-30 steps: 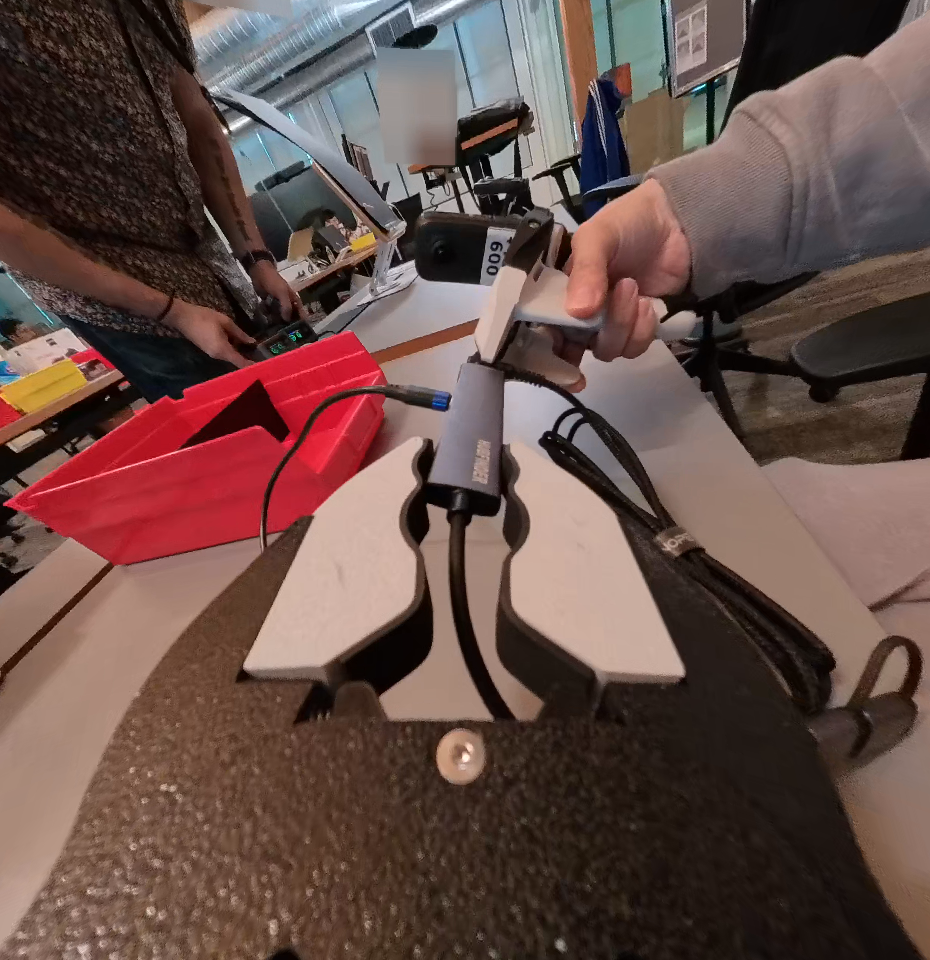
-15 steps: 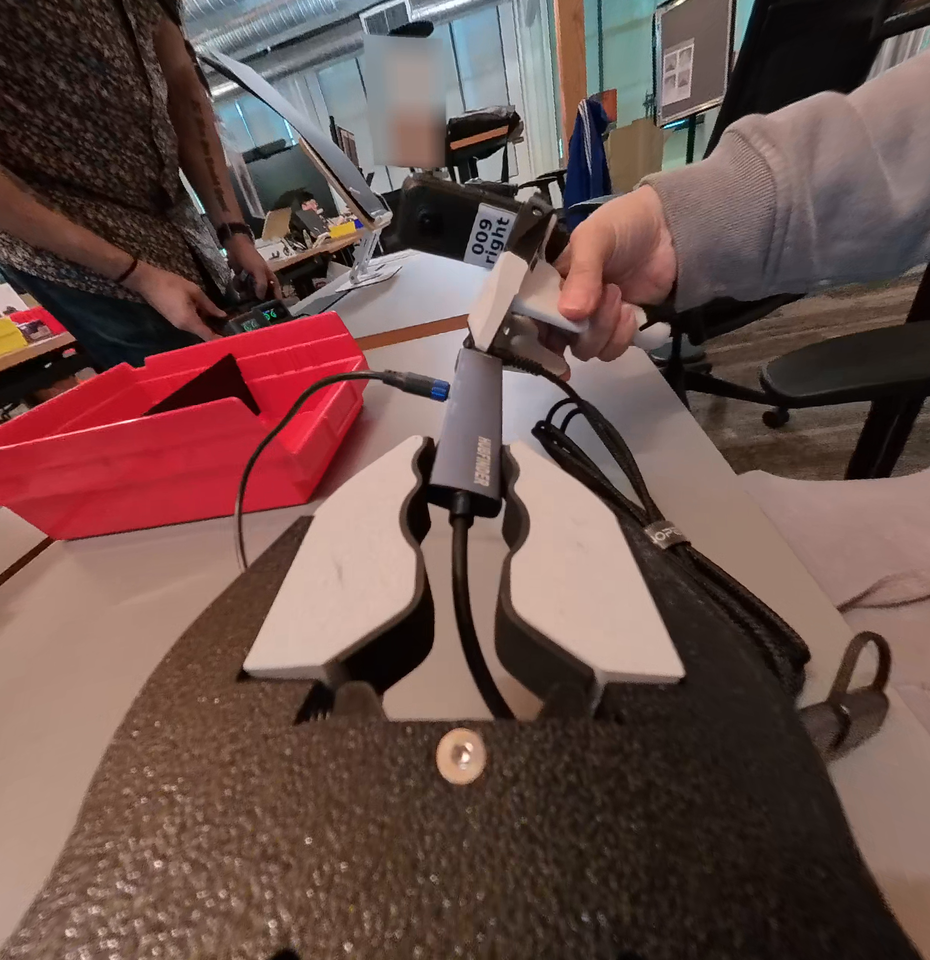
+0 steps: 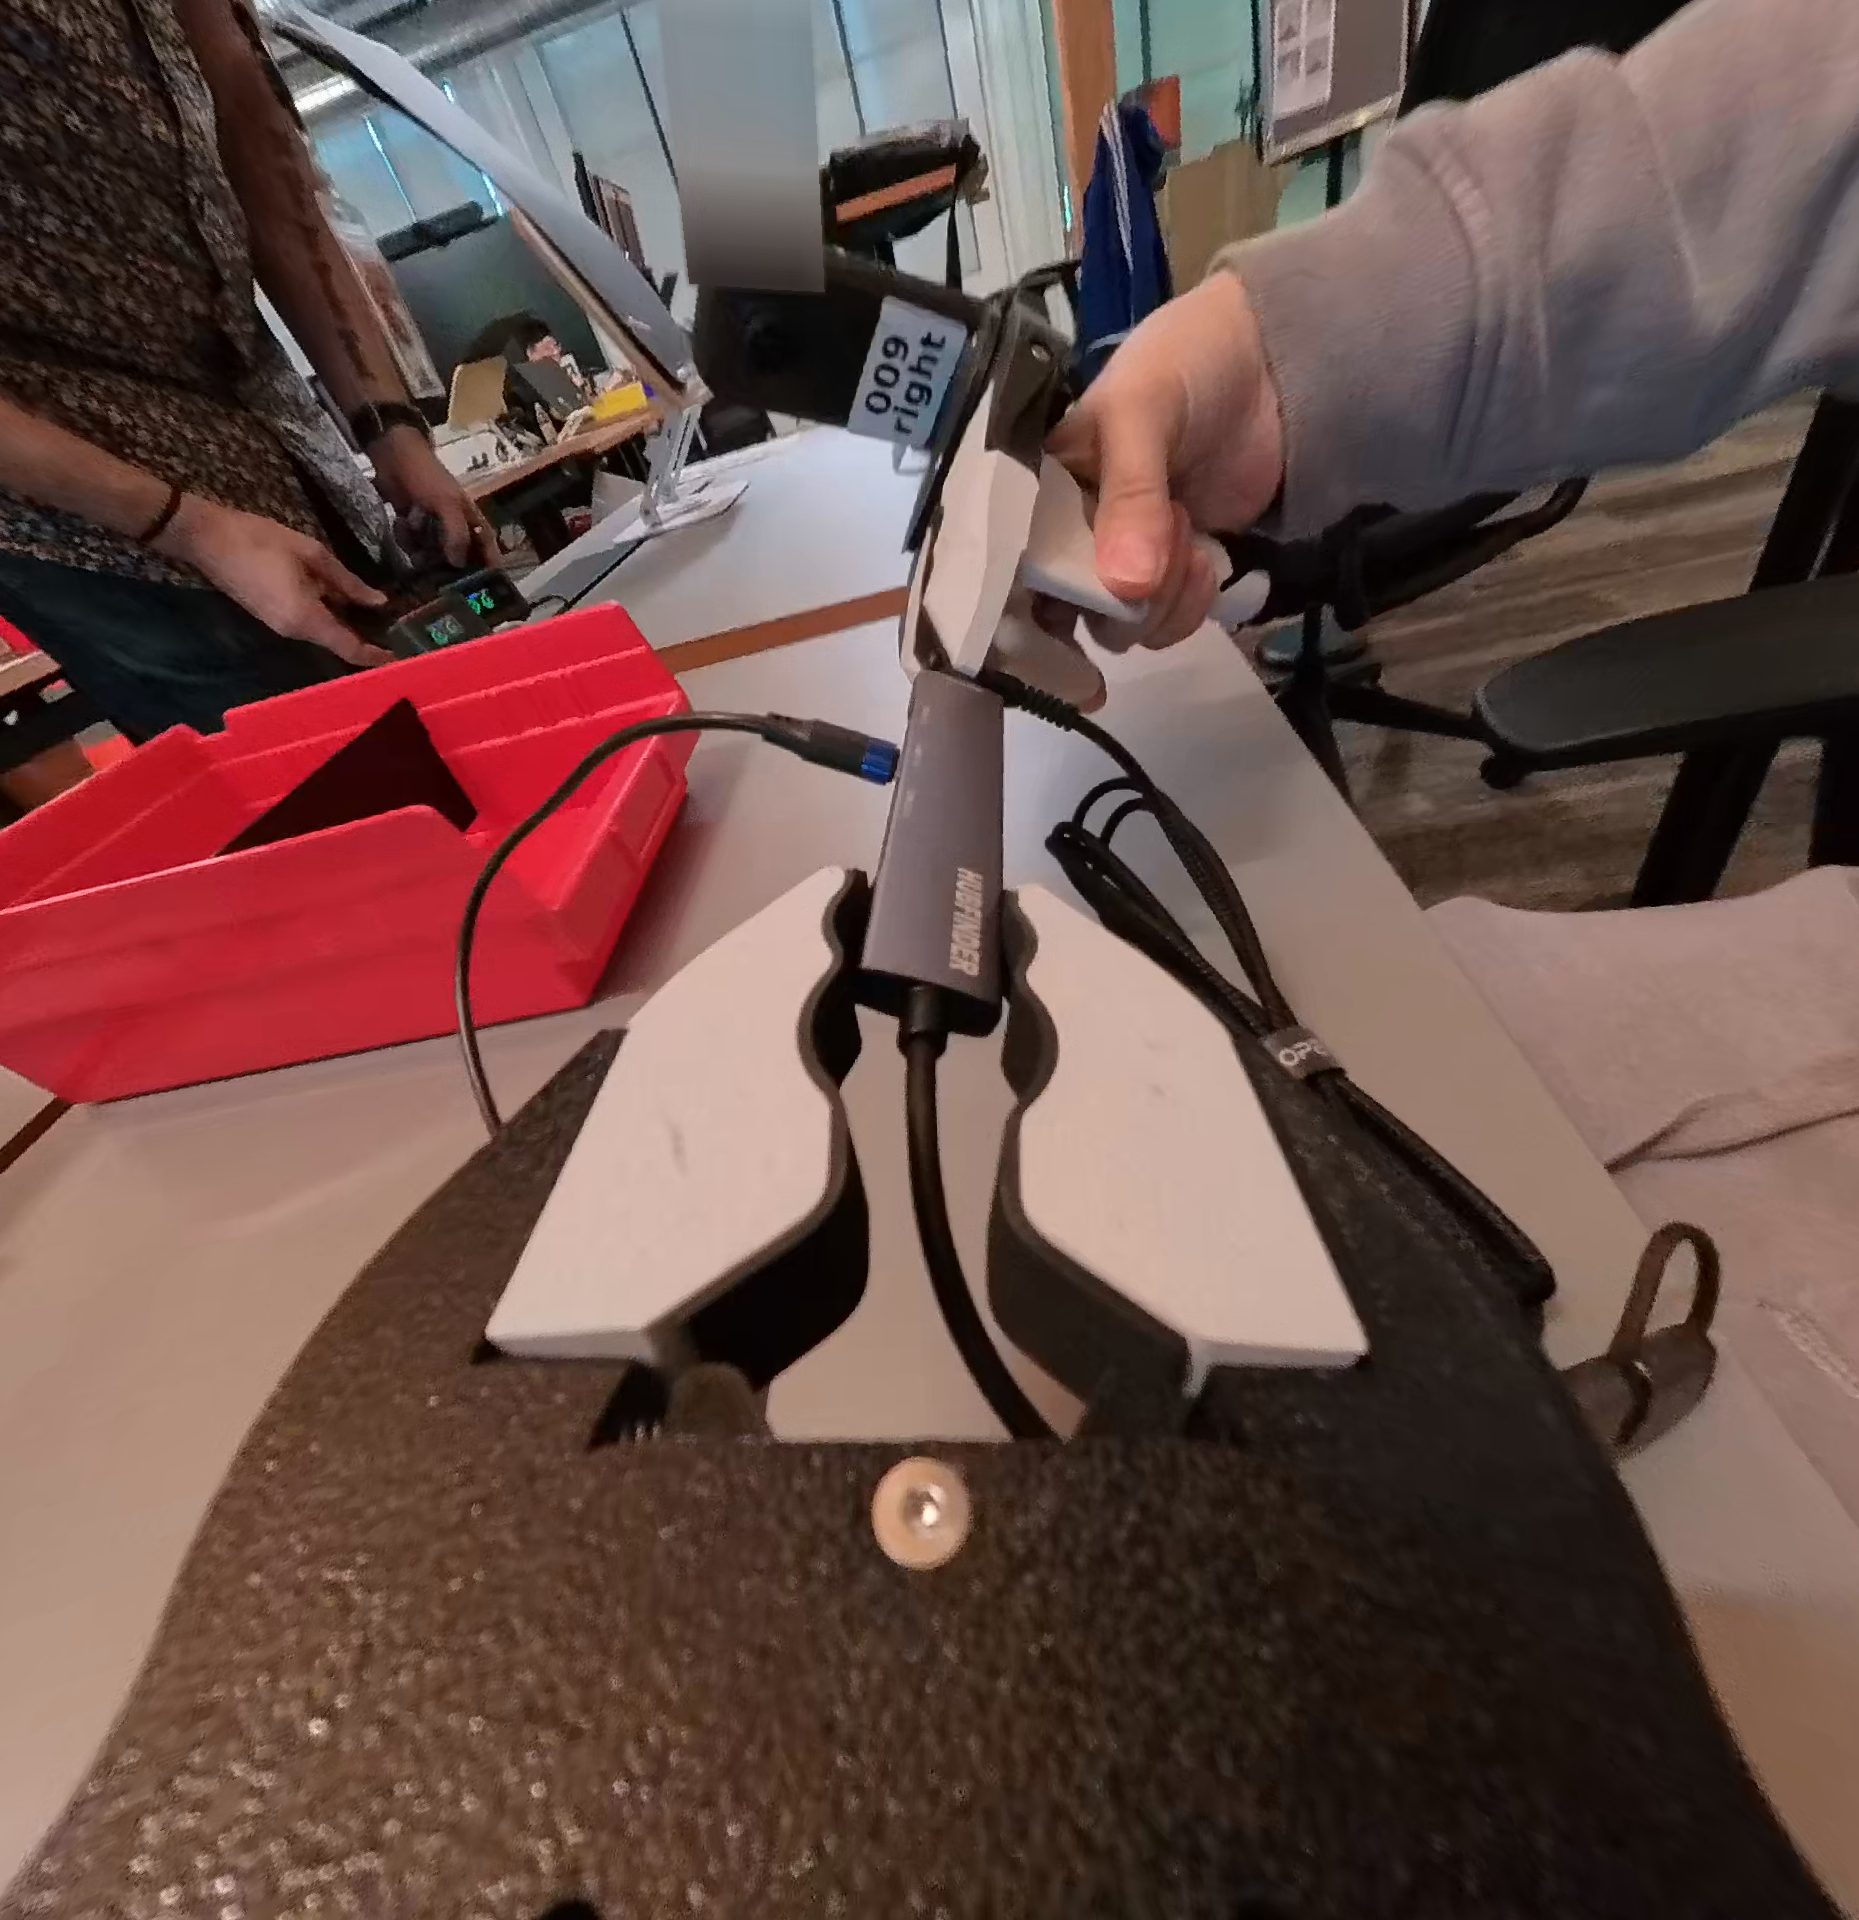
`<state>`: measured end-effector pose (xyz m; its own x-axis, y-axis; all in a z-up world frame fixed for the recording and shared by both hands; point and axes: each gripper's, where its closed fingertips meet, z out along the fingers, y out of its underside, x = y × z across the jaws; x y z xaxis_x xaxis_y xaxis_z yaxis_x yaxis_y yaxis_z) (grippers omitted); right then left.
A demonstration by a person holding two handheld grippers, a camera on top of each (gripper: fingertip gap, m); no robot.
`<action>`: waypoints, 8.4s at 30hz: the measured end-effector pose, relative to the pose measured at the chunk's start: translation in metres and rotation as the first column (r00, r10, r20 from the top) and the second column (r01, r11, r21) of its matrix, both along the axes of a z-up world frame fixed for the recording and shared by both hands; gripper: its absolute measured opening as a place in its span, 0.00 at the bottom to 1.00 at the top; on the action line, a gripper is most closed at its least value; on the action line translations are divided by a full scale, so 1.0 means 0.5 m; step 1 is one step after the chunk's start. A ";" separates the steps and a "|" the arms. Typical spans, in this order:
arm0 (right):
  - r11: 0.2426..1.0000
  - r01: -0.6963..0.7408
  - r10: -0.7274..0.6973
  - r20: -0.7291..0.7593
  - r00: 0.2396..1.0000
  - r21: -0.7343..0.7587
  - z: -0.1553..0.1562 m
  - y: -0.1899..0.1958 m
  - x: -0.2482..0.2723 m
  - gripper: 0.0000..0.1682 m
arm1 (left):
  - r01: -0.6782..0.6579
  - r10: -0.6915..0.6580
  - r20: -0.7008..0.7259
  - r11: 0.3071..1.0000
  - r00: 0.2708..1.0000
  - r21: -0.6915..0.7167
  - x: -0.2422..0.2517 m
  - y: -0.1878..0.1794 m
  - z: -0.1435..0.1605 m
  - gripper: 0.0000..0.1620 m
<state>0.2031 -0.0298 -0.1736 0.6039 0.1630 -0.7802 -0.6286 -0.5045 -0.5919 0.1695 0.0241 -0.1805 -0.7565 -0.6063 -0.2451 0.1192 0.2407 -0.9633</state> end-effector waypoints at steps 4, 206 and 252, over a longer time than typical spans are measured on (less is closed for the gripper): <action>0.998 0.057 -0.055 -0.055 0.997 0.036 -0.005 0.009 0.001 0.05 | 0.001 -0.001 0.015 1.000 1.000 0.003 -0.003 0.003 0.000 0.15; 0.924 0.237 -0.316 0.248 0.916 0.301 0.126 0.143 0.010 0.32 | -0.267 -0.207 -0.554 0.709 0.806 -0.653 -0.047 0.043 0.025 0.06; 0.868 0.407 -0.231 -0.494 0.838 0.283 0.051 0.226 -0.035 0.06 | -0.571 0.585 0.054 0.804 0.809 -0.165 -0.025 0.100 0.018 0.15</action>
<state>0.1857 0.0830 -0.1481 0.2884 0.3438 -0.8937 -0.9474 -0.0332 -0.3185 0.1569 0.0743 -0.1714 -0.2314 -0.9557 -0.1822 0.0939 0.1645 -0.9819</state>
